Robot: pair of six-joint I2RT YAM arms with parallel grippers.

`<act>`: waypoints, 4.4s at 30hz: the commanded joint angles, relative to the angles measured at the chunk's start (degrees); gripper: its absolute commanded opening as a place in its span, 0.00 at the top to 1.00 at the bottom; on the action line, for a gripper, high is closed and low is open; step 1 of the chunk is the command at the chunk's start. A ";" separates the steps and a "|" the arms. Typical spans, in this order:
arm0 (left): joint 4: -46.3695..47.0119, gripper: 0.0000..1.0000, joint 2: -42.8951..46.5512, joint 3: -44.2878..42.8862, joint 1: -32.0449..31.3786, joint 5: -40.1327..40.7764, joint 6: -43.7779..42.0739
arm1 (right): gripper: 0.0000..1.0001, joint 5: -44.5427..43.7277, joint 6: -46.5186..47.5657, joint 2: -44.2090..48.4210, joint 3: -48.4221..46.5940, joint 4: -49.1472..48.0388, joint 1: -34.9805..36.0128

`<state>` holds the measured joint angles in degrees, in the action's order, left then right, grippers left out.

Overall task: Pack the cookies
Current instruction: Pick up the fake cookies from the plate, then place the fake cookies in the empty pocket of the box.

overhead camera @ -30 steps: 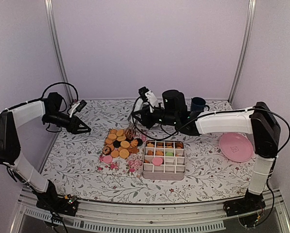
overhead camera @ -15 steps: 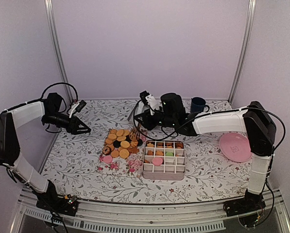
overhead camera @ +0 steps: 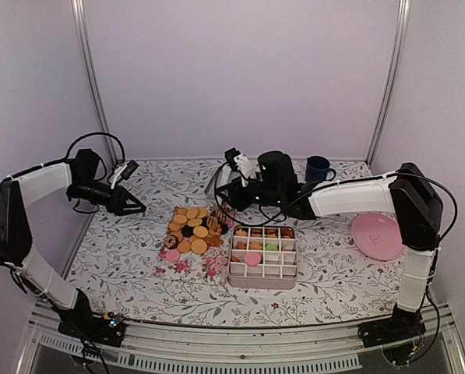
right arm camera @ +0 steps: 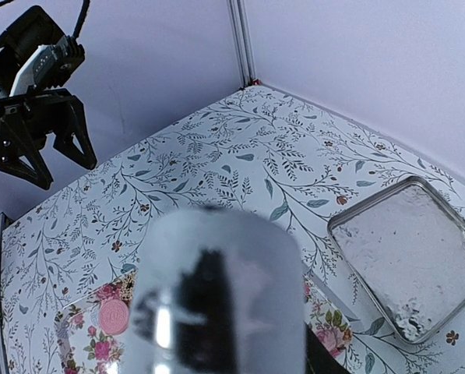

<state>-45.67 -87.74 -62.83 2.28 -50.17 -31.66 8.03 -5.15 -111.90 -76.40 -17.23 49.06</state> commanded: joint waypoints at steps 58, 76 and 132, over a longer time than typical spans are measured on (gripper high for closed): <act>-2.62 0.39 0.47 -1.68 0.09 -3.49 -2.00 | 0.97 4.26 6.83 41.15 21.91 25.96 -0.44; -2.81 0.39 0.56 -2.03 0.09 -3.28 -2.00 | 0.76 4.18 7.61 40.61 22.17 24.13 -0.44; -5.97 0.40 0.38 -4.76 0.09 -2.56 -3.22 | 0.63 6.65 8.06 33.21 18.23 17.82 5.57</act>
<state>-50.50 -87.74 -66.30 2.28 -52.84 -33.80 13.96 2.59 -77.82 -55.96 3.36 53.76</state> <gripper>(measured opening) 0.604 0.367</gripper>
